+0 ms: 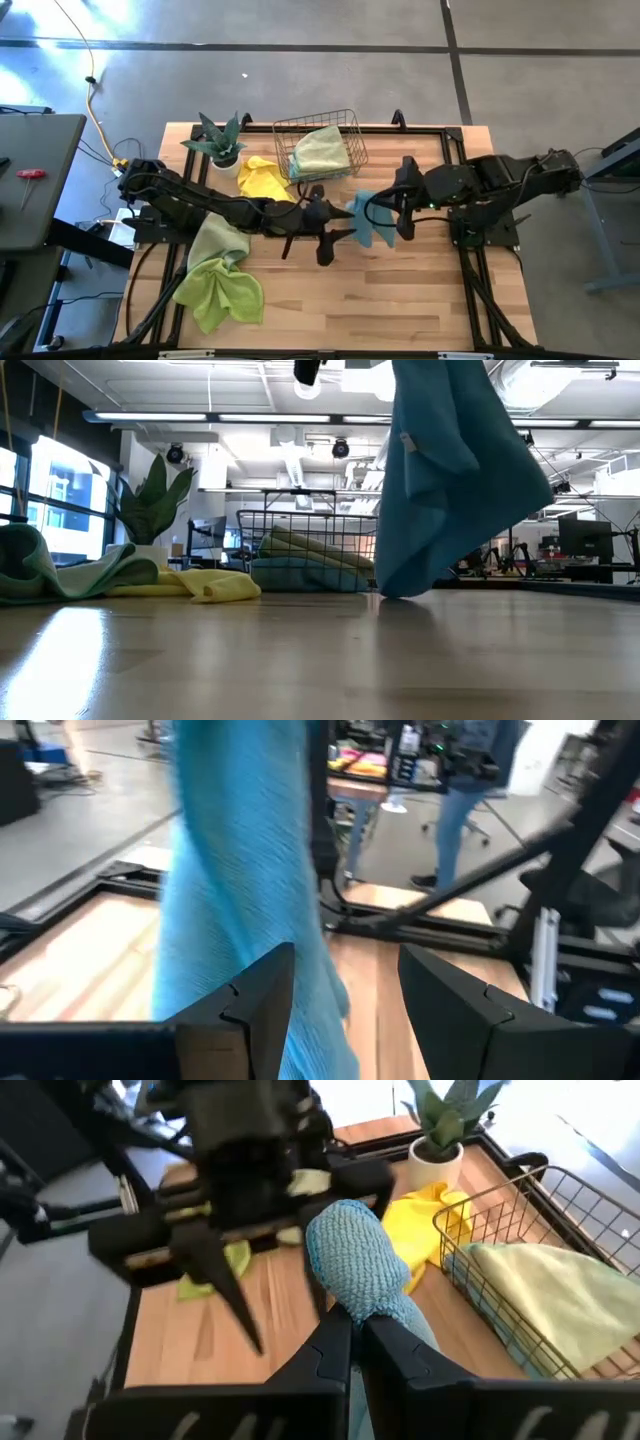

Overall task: Fold microfiber towels
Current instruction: Fold the blue microfiber cloth

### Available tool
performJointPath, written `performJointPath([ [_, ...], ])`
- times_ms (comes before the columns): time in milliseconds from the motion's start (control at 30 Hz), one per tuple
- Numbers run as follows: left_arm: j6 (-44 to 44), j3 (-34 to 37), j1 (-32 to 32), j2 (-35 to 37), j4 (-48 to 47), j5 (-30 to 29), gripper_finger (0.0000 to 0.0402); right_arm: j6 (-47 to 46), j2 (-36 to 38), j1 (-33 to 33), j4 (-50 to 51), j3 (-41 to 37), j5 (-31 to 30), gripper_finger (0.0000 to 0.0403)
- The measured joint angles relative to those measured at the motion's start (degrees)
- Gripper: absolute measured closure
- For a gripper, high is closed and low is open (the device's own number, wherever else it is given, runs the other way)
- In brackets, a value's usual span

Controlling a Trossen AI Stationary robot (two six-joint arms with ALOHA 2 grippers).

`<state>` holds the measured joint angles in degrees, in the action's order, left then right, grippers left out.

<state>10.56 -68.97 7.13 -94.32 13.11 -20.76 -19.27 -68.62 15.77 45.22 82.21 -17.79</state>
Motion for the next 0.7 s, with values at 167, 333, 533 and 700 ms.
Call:
performJointPath([
  [167, 0.14, 0.0, -0.1, 0.0, 0.8, -3.91, 0.0232, 0.31, 0.0, 0.0, 3.58, 0.0, 0.23, 0.0403],
  [333, 0.42, 0.0, -0.09, -0.25, 0.07, -4.03, 0.0232, 1.65, 0.0, 0.0, 4.1, 0.0, -0.01, 0.0403],
  [533, 0.79, -0.07, -0.29, -1.51, 0.14, -2.49, 0.0232, 3.86, 0.02, 0.0, 1.71, 0.0, -0.01, 0.0403],
  [700, 3.16, -0.03, -0.95, -2.43, -2.66, -2.58, 0.0232, 5.42, 0.04, 0.0, -0.55, 0.02, -0.01, 0.0403],
])
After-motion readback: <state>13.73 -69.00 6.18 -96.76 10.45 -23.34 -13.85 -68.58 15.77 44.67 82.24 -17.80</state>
